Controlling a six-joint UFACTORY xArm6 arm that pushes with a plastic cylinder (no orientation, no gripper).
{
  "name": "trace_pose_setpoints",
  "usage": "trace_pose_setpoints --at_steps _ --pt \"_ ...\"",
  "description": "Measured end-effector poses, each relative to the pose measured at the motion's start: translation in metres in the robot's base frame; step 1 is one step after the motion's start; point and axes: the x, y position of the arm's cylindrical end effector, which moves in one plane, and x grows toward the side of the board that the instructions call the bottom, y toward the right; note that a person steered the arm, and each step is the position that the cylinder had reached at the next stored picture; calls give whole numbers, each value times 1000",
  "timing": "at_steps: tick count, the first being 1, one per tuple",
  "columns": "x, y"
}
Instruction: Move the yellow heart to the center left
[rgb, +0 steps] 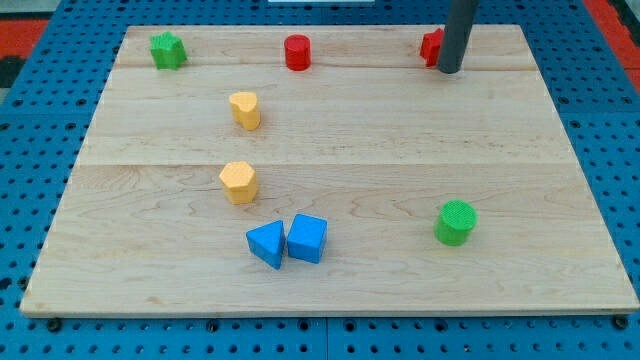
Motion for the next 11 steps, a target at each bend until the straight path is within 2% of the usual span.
trace_pose_setpoints --at_steps 3,4,7,8,9,10,11 --pt "0 4" --pt "26 -11" --pt "38 -165" --pt "69 -234" --pt "77 -300" --pt "78 -307" --pt "118 -311"
